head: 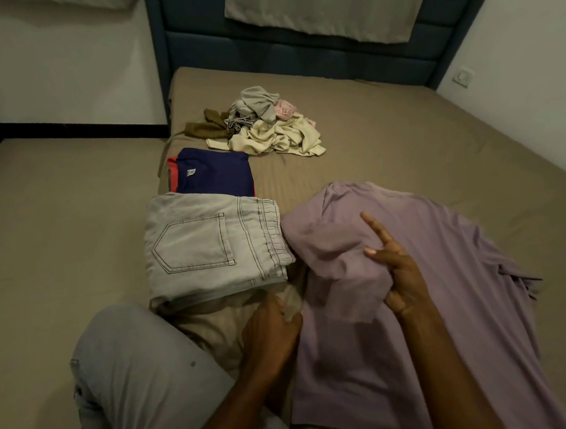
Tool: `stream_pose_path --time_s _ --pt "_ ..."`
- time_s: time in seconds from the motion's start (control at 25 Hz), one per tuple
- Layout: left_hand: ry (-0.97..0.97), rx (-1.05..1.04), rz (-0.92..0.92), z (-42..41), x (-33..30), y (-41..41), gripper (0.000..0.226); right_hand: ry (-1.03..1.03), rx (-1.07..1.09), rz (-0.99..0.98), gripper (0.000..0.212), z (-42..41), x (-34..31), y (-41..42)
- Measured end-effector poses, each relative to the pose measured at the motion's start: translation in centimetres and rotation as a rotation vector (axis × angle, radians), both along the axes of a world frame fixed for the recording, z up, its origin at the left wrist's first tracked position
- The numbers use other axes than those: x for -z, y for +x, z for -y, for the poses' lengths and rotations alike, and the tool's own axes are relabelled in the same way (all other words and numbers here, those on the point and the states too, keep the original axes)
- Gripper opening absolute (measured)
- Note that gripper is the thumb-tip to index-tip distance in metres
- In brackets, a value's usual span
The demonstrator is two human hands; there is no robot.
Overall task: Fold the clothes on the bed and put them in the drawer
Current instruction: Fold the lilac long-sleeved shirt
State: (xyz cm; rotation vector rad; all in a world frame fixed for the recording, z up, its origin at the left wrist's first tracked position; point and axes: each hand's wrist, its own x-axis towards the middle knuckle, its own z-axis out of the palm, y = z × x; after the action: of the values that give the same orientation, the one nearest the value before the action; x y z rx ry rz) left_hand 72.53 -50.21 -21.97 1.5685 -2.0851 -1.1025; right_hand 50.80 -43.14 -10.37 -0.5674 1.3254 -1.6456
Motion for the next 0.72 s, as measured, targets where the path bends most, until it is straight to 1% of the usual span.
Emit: stream_pose_path --time_s 0.08,0.16,0.2,0.24,0.32,0.36,0.4,0.48,0.56,0.64,0.68,0.72 --pt "-0.003 0.133 0.15 -0.6 -0.3 -1.0 0.055 0.008 0.097 -0.033 0.062 -1.0 -1.6 -5.3" --pt "0.011 0.222 0.187 -1.1 -0.1 -1.3 0.05 0.1 0.213 -0.199 0.06 -2.8 -3.5 -11.5" --pt "0.003 0.244 0.199 -1.2 0.2 -1.4 0.044 0.213 0.273 -0.346 0.058 -4.1 -4.2 -14.4" --pt "-0.011 0.252 0.205 -1.2 0.4 -1.4 0.038 0.394 0.327 -0.537 0.061 -5.4 -3.9 -17.5" --pt "-0.002 0.233 0.162 -1.3 0.7 -1.6 0.025 0.899 0.343 -0.871 0.078 -7.4 -0.7 -23.5" --pt "0.006 0.216 0.098 -1.4 0.8 -2.0 0.02 1.076 0.33 -1.01 0.083 -7.7 1.7 -25.5" --pt "0.035 0.203 0.023 -1.5 0.9 -2.2 0.017 1.161 0.305 -1.086 0.084 -7.3 4.3 -26.2" --pt "0.124 0.172 -0.113 -1.6 1.1 -2.4 0.02 1.154 0.2 -1.118 0.089 -5.3 7.4 -23.3" --pt "0.177 0.171 -0.146 -1.6 2.0 -2.3 0.034 1.061 0.087 -1.145 0.097 -3.1 9.3 -19.7" --pt "0.212 0.147 -0.174 -1.7 2.8 -2.3 0.053 0.936 0.022 -1.214 0.089 -1.0 10.7 -18.7" --pt "0.237 0.104 -0.218 -1.7 3.2 -2.4 0.057 0.902 0.039 -1.205 0.083 0.0 10.9 -18.9" --pt "0.249 0.069 -0.242 -1.9 3.6 -2.6 0.055 0.898 0.065 -1.185 0.077 1.0 11.1 -19.3"
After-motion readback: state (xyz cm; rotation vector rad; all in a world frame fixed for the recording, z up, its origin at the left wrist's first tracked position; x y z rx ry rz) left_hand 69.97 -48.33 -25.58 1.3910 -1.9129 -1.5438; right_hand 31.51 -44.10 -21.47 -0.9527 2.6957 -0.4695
